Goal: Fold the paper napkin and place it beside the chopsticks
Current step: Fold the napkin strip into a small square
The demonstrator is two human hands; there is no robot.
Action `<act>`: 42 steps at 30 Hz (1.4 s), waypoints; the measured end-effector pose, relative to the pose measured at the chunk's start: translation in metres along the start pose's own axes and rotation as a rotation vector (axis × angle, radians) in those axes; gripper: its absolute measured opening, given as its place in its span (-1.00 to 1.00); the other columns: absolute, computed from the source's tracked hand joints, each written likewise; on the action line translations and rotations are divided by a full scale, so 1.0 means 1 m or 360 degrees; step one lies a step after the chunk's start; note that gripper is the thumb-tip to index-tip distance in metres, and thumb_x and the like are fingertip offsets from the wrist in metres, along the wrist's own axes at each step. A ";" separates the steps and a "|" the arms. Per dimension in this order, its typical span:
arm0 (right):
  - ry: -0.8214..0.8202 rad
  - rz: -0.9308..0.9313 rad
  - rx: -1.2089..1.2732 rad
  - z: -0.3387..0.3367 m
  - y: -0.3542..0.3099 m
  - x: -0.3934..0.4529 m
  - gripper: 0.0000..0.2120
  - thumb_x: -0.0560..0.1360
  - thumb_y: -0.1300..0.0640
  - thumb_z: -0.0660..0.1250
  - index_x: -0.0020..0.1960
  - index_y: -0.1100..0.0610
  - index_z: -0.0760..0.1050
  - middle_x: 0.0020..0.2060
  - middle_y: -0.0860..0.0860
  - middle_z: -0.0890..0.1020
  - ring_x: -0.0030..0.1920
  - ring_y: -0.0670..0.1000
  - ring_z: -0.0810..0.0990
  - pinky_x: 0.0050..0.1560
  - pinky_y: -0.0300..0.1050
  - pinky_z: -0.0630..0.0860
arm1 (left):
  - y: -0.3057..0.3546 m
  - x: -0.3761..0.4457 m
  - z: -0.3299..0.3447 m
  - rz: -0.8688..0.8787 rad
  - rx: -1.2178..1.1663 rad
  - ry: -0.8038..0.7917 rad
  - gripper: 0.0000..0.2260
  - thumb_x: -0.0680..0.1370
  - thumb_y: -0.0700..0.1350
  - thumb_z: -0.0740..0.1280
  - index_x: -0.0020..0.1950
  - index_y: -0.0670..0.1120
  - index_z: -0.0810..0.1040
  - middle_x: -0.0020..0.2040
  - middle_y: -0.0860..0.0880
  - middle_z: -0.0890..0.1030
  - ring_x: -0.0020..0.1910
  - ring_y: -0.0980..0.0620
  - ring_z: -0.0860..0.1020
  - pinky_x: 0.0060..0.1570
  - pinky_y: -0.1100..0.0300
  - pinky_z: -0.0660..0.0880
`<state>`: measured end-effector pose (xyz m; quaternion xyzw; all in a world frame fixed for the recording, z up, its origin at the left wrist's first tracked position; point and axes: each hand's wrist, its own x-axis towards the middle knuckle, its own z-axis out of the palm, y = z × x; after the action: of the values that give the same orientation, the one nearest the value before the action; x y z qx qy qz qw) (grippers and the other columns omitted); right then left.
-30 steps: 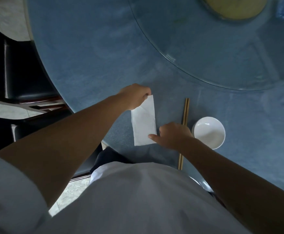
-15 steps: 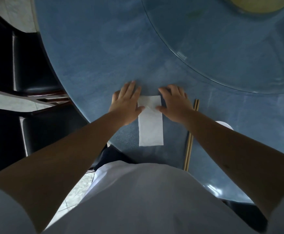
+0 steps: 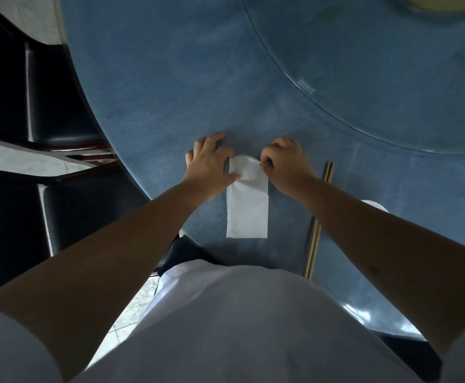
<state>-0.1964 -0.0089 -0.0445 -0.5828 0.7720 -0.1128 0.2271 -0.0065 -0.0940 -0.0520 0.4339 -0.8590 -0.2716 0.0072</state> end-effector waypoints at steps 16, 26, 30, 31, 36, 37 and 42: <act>-0.0004 0.0038 0.0512 -0.007 0.004 -0.011 -0.86 0.46 0.11 0.29 0.00 -0.03 0.43 -0.29 -0.06 0.58 -0.30 -0.06 0.55 -0.29 -0.16 0.43 | 0.013 0.008 -0.010 0.0013 -0.0050 -0.0183 -0.77 0.50 0.00 0.37 0.11 -0.05 0.56 0.13 -0.04 0.49 0.19 -0.10 0.38 0.17 -0.03 0.30; -0.0220 0.0093 0.0384 -0.010 -0.001 -0.015 -0.90 0.42 0.10 0.36 -0.16 0.13 0.48 -0.40 -0.05 0.49 -0.34 -0.01 0.47 -0.41 -0.21 0.30 | 0.017 -0.006 -0.021 -0.0115 -0.0576 -0.0247 -0.71 0.48 -0.08 0.40 0.17 0.12 0.46 -0.10 0.07 0.53 -0.17 0.20 0.51 -0.22 0.29 0.48; -0.0197 0.0091 0.0472 -0.011 -0.002 -0.021 -0.91 0.43 0.12 0.35 -0.20 0.13 0.48 -0.41 -0.03 0.50 -0.38 -0.04 0.46 -0.41 -0.18 0.29 | 0.018 -0.010 -0.022 -0.0198 -0.0661 -0.0308 -0.54 0.46 -0.04 0.43 0.32 0.14 0.40 -0.06 0.13 0.52 -0.10 0.19 0.52 -0.18 0.35 0.44; -0.0189 0.0092 0.0485 -0.012 -0.003 -0.022 -0.92 0.43 0.12 0.35 -0.18 0.12 0.49 -0.38 -0.01 0.53 -0.36 -0.03 0.48 -0.40 -0.17 0.31 | 0.018 -0.011 -0.022 -0.0210 -0.0659 -0.0329 -0.62 0.46 -0.03 0.43 0.25 0.12 0.46 -0.07 0.13 0.53 -0.10 0.18 0.53 -0.19 0.33 0.43; -0.0281 0.0182 0.0581 -0.014 -0.003 -0.027 -0.77 0.37 0.07 0.42 -0.01 -0.02 0.49 -0.23 -0.10 0.62 -0.25 -0.14 0.56 -0.32 -0.25 0.42 | 0.019 -0.014 -0.024 -0.0190 -0.0632 -0.0282 -0.95 0.49 -0.06 0.40 -0.14 0.07 0.56 -0.23 0.13 0.54 -0.26 0.19 0.50 -0.33 0.27 0.36; -0.0311 0.0194 0.0548 -0.013 -0.002 -0.028 -0.75 0.36 0.07 0.43 0.02 0.02 0.50 -0.20 -0.06 0.63 -0.22 -0.09 0.58 -0.28 -0.20 0.46 | 0.020 -0.015 -0.025 -0.0188 -0.0639 -0.0276 -0.95 0.49 -0.07 0.40 -0.15 0.07 0.56 -0.23 0.12 0.54 -0.28 0.19 0.49 -0.34 0.27 0.36; -0.0373 0.0149 0.0304 -0.010 -0.004 -0.030 -0.75 0.40 0.12 0.41 0.04 0.18 0.58 -0.15 0.12 0.67 -0.14 0.11 0.61 -0.13 -0.01 0.55 | 0.021 -0.023 -0.025 -0.0187 -0.0630 -0.0256 -0.95 0.49 -0.02 0.40 -0.08 0.07 0.58 -0.20 0.16 0.54 -0.37 0.25 0.47 -0.41 0.36 0.32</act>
<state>-0.1910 0.0171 -0.0273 -0.5310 0.7524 -0.1064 0.3750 -0.0017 -0.0782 -0.0160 0.4504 -0.7599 -0.4687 0.0080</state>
